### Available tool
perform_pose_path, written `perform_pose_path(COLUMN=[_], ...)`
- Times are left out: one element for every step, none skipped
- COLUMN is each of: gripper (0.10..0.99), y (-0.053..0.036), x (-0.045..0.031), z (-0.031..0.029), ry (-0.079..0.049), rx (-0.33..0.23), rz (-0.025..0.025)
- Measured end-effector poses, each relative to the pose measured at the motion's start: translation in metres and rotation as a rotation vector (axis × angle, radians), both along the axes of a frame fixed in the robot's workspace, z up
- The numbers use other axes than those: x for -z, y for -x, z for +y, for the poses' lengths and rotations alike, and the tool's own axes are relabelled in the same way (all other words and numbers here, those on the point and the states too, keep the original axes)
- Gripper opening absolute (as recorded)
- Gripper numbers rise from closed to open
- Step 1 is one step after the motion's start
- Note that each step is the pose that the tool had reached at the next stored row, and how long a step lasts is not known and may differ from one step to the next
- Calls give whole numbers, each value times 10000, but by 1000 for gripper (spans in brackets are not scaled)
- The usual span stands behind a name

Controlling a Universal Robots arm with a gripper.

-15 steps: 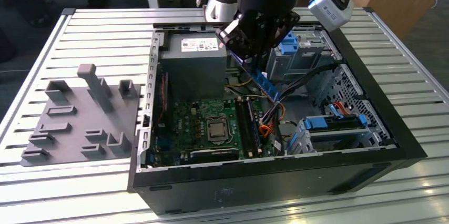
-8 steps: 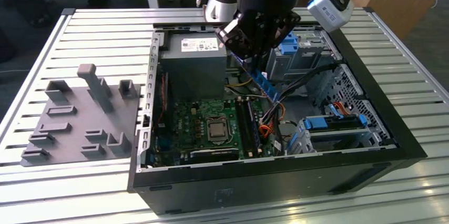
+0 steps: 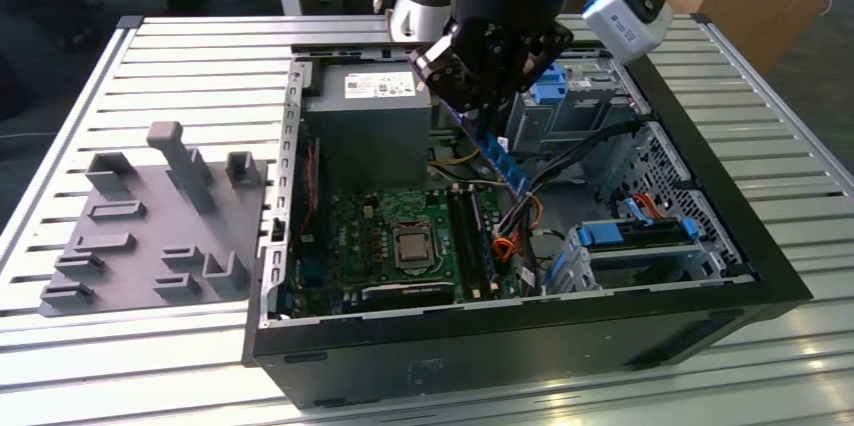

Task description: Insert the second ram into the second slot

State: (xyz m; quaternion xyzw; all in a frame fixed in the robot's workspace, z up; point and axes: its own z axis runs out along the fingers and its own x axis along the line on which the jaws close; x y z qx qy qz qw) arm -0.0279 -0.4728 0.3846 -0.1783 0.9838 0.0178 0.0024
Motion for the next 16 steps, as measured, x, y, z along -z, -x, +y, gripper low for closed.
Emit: perform_pose_path(gripper=[137,137,137,137,137,137,137,137,137,137,137,137,137,137,137,137], y=[0,0,0,0,0,0,0,0,0,0,0,0,0,0,0,0], x=[0,0,0,1,1,2,2,2,2,2,2,2,2,2,2,2], z=[0,0,0,0,0,0,0,0,0,0,0,0,0,0,0,0], ry=[0,0,1,0,-1,-1,-1,0,-1,-1,-1,-1,-1,-1,-1,-2], rx=[44,87,129,173,214,257,299,342,384,426,468,509,549,589,633,673], rz=[0,0,0,0,0,0,-1,0,-1,-1,-1,-1,0,0,-1,-1])
